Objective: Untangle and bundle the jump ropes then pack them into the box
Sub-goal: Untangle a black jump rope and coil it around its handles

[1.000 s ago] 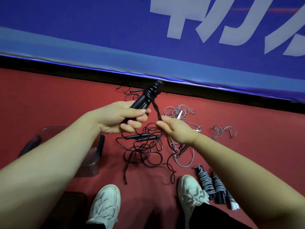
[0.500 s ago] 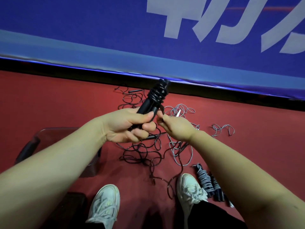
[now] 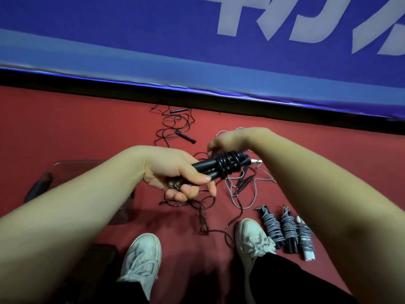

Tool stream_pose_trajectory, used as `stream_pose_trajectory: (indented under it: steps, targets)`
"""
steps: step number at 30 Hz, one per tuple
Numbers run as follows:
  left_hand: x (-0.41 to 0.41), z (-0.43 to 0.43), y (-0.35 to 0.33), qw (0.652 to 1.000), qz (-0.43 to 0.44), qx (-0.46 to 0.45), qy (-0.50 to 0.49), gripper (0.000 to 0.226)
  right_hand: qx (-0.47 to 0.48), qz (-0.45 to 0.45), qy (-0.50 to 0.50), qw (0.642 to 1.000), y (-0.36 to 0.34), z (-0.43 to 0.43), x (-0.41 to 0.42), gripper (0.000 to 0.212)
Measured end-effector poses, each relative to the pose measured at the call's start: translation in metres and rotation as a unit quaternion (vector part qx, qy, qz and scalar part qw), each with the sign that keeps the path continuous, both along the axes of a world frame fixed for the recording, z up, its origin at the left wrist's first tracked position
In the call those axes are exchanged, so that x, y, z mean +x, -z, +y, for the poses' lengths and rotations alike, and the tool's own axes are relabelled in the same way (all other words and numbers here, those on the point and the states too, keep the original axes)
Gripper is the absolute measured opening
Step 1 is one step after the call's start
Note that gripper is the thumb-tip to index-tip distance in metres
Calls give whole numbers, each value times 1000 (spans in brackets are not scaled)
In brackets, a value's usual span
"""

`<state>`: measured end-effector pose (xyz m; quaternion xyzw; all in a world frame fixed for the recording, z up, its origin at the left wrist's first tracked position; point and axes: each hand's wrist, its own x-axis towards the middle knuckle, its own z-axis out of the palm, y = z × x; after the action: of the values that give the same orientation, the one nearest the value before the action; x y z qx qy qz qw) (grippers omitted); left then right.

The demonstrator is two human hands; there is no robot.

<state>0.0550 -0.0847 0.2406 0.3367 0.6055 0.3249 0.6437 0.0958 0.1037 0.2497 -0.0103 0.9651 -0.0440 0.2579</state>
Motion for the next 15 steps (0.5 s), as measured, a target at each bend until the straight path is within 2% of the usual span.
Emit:
stream_pose_trajectory:
  steps: [3, 4, 7, 10, 13, 15]
  targets:
    - [7, 7, 4, 997, 47, -63, -21, 21, 82, -11, 33, 996, -22, -10, -13, 26]
    - [6, 9, 8, 994, 64, -86, -36, 21, 116, -10, 14, 993, -29, -12, -15, 27]
    - [1, 15, 20, 982, 98, -127, -99, 21, 114, 0, -1, 994, -46, -28, -19, 28]
    - [-4, 20, 24, 973, 128, -131, -142, 21, 89, 9, 20, 996, -53, -43, -24, 30]
    - [-12, 23, 30, 961, 158, -140, -176, 20, 120, 8, 16, 993, -59, -55, -22, 26]
    - [-17, 23, 33, 955, 166, -145, -199, 17, 157, 5, -6, 988, -59, -65, -19, 32]
